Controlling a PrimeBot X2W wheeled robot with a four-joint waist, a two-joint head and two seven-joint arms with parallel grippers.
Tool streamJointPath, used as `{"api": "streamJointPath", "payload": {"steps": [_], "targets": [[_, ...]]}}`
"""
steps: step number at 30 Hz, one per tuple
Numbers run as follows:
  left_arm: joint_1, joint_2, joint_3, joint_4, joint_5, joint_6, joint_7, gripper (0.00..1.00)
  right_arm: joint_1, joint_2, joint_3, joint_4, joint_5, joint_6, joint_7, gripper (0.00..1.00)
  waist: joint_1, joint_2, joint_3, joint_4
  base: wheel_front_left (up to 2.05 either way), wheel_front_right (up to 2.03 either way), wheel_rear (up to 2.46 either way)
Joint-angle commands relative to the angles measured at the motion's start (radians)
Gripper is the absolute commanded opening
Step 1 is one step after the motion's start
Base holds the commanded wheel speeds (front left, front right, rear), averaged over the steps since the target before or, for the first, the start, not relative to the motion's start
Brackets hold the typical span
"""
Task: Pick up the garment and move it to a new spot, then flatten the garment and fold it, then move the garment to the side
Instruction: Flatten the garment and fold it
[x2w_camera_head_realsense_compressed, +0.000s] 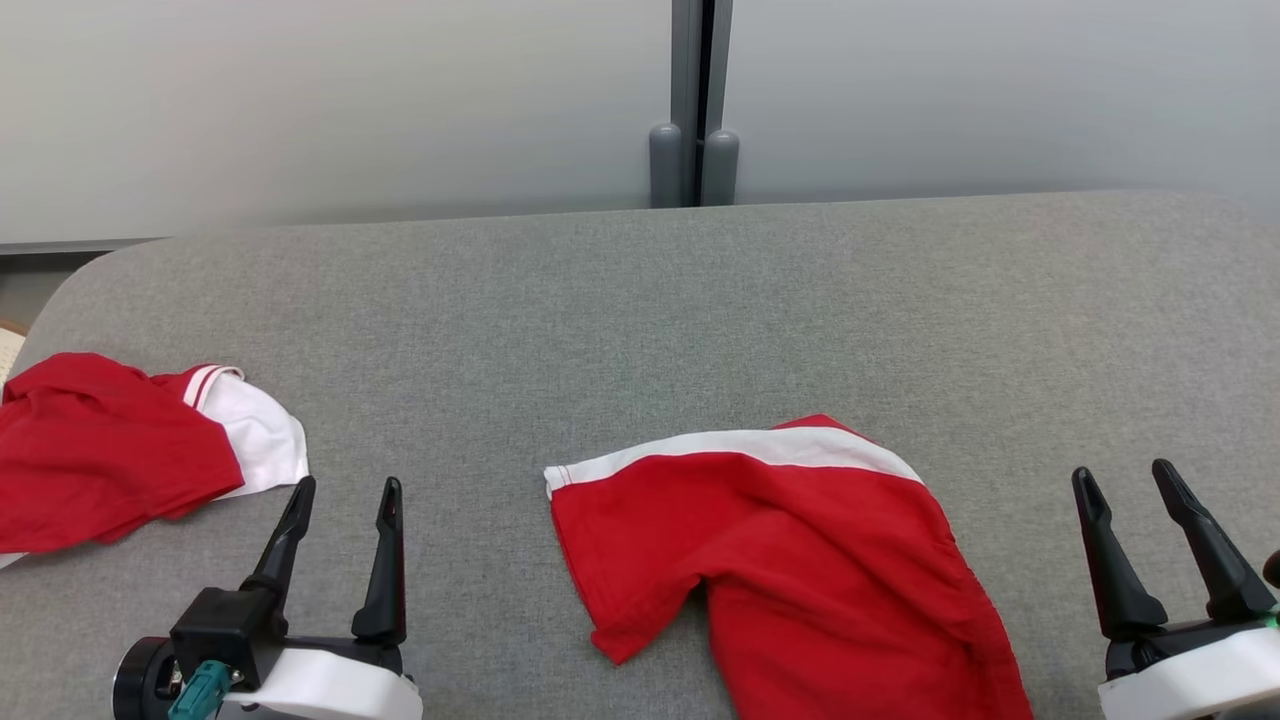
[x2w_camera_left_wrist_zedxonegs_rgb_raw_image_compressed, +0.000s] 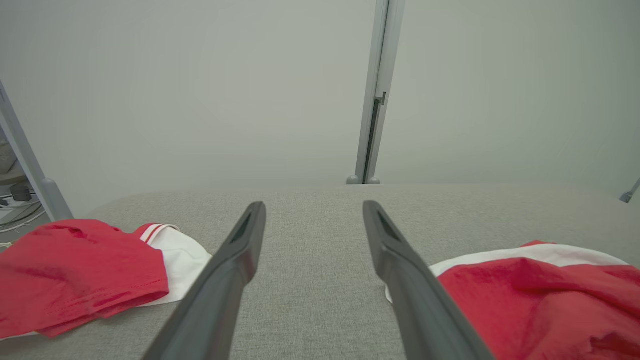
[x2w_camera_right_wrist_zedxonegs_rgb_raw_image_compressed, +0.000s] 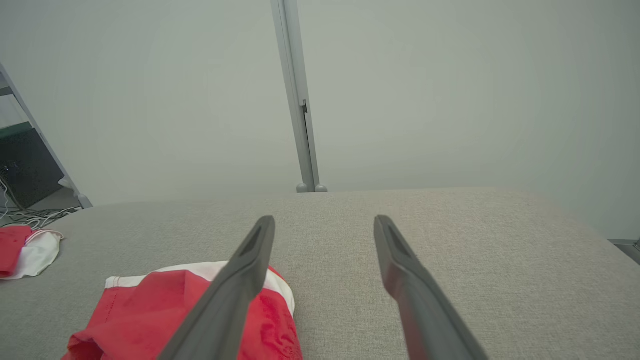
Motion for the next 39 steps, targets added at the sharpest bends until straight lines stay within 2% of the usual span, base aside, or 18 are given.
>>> {"api": "streamJointPath", "payload": {"steps": [1, 6, 16, 17, 18, 19, 20, 25, 29, 33, 34, 39], "targets": [[-0.002, 0.003, 0.000, -0.004, 0.003, 0.006, 0.000, 1.00, -0.008, -0.002, -0.004, 0.003, 0.005, 0.000, 0.000, 1.00, 0.0000, -0.0001, 0.003, 0.002, 0.00, 0.00, 0.00], [-0.041, -0.006, -0.019, -0.016, 0.016, 0.005, 0.010, 1.00, -0.018, -0.021, 0.003, 0.074, 0.020, 0.000, 0.030, 1.00, 0.0000, -0.0001, 0.037, 0.029, 0.00, 0.00, 0.00], [-0.149, -0.053, -0.076, 0.013, 0.042, -0.017, 0.001, 1.00, -0.148, -0.071, 0.186, 0.334, 0.106, 0.000, 0.026, 1.00, 0.0000, -0.0001, 0.139, 0.096, 0.00, 0.00, 0.00], [-0.156, -0.057, -0.079, 0.017, 0.043, -0.020, 0.000, 1.00, -0.163, -0.072, 0.201, 0.353, 0.115, 0.000, 0.025, 0.96, 0.0000, -0.0001, 0.144, 0.099, 0.00, 0.00, 0.00], [-0.162, -0.061, -0.083, 0.023, 0.044, -0.021, -0.003, 1.00, -0.173, -0.075, 0.216, 0.370, 0.126, 0.000, 0.029, 0.46, 0.0000, -0.0001, 0.146, 0.102, 0.00, 0.00, 0.00], [-0.166, -0.063, -0.084, 0.030, 0.044, -0.023, -0.005, 1.00, -0.184, -0.079, 0.228, 0.384, 0.136, 0.000, 0.028, 0.20, 0.0000, -0.0001, 0.147, 0.104, 0.00, 0.00, 0.00], [-0.169, -0.064, -0.085, 0.035, 0.044, -0.025, -0.009, 1.00, -0.192, -0.084, 0.238, 0.394, 0.144, 0.000, 0.022, 0.00, 0.0000, -0.0001, 0.149, 0.105, 0.00, 0.00, 0.00], [-0.178, -0.065, -0.082, 0.053, 0.040, -0.029, -0.019, 1.00, -0.222, -0.112, 0.243, 0.409, 0.167, 0.000, -0.026, 0.00, 0.0000, -0.0001, 0.150, 0.102, 0.00, 0.00, 0.00], [-0.187, -0.064, -0.079, 0.065, 0.036, -0.031, -0.025, 1.00, -0.244, -0.145, 0.168, 0.397, 0.139, 0.000, -0.080, 0.00, 0.0000, -0.0001, 0.147, 0.096, 0.00, 0.00, 0.00], [-0.191, -0.064, -0.076, 0.069, 0.035, -0.033, -0.032, 1.00, -0.271, -0.162, 0.071, 0.358, 0.046, 0.000, -0.132, 0.00, 0.0000, -0.0001, 0.148, 0.088, 0.00, 0.00, 0.00], [-0.191, -0.064, -0.076, 0.069, 0.035, -0.033, -0.032, 1.00, -0.271, -0.162, 0.071, 0.358, 0.046, 0.000, -0.132, 0.00, 0.0000, -0.0001, 0.148, 0.088, 0.00, 0.00, 0.00], [-0.191, -0.063, -0.077, 0.077, 0.030, -0.038, -0.036, 1.00, -0.227, -0.127, 0.079, 0.350, -0.119, 0.000, -0.086, 0.00, 0.0000, -0.0001, 0.149, 0.082, 0.00, 0.00, 0.00]]}}
